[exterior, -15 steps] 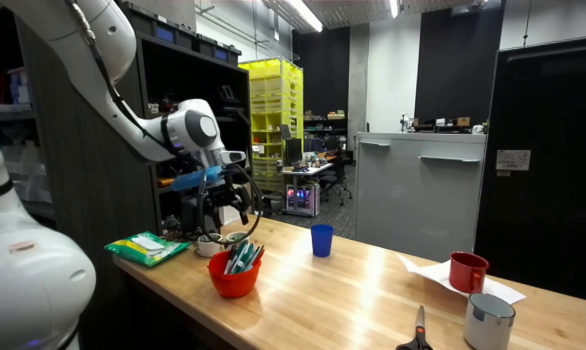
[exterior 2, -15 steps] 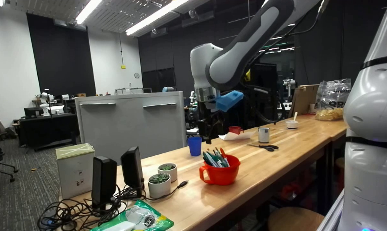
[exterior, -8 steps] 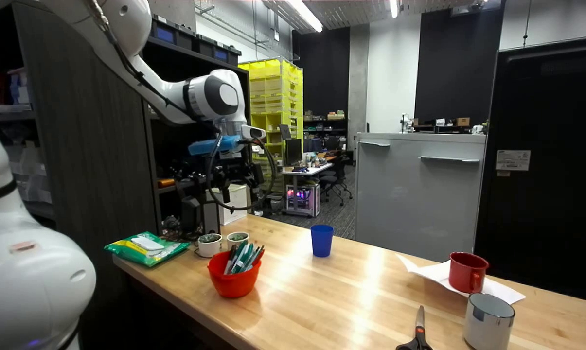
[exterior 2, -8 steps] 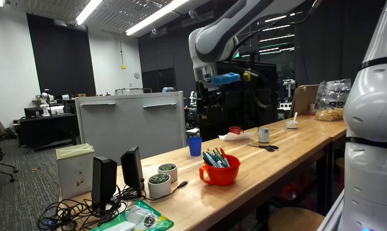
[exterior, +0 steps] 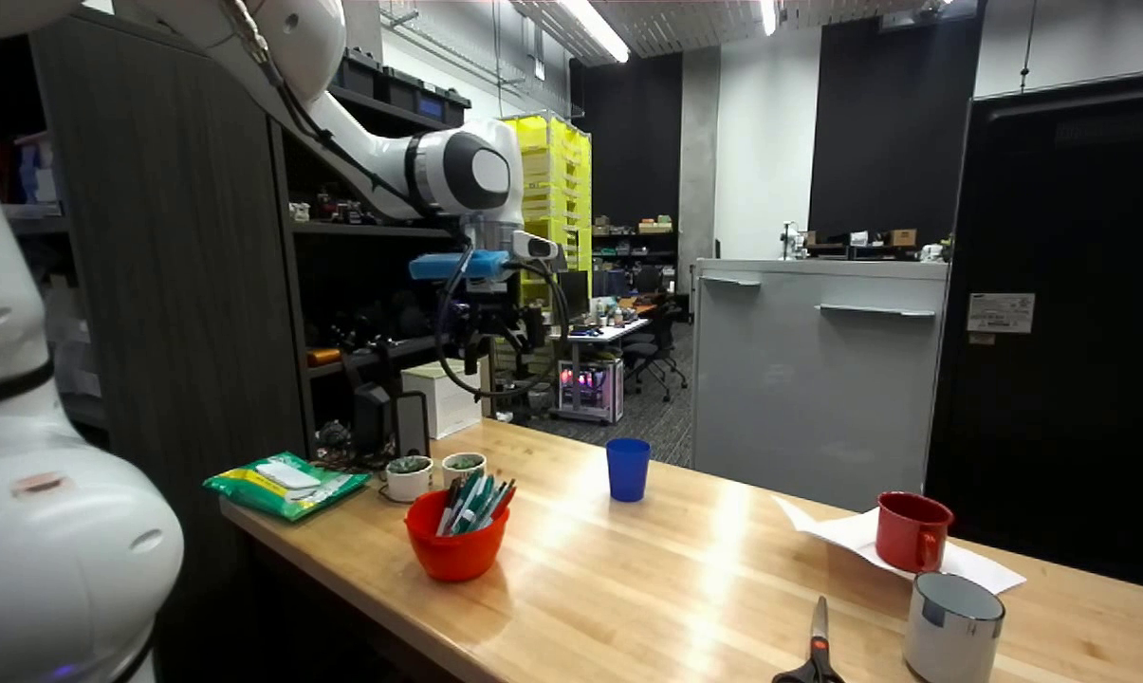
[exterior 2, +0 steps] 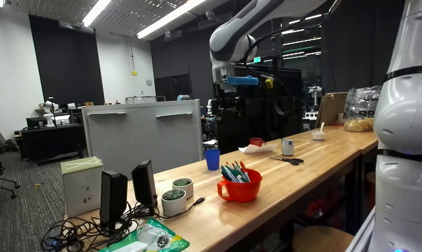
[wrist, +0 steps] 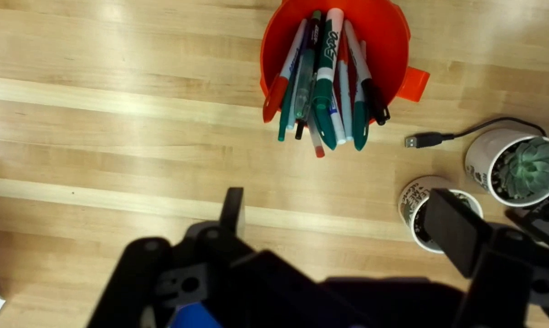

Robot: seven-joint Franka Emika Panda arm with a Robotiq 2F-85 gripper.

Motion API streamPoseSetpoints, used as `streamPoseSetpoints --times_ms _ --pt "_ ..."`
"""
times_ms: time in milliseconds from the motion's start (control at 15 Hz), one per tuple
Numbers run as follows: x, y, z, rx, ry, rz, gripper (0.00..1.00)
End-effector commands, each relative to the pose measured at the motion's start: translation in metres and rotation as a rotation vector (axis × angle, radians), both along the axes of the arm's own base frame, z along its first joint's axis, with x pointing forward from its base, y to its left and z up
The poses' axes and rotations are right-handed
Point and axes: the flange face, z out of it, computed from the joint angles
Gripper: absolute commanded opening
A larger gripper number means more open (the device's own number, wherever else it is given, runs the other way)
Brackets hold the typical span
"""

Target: Move the orange cup to the left

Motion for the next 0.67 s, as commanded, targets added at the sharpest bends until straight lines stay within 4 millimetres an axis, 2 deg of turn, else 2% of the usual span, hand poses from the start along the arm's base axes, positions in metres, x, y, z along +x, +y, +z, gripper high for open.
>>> streamPoseSetpoints --times_ms 0,600 --pt "0.019 -0.021 0.001 0.017 -0.025 -0.085 1.00" --pt "0.047 -0.089 0.001 0.006 -0.074 -0.230 1.00"
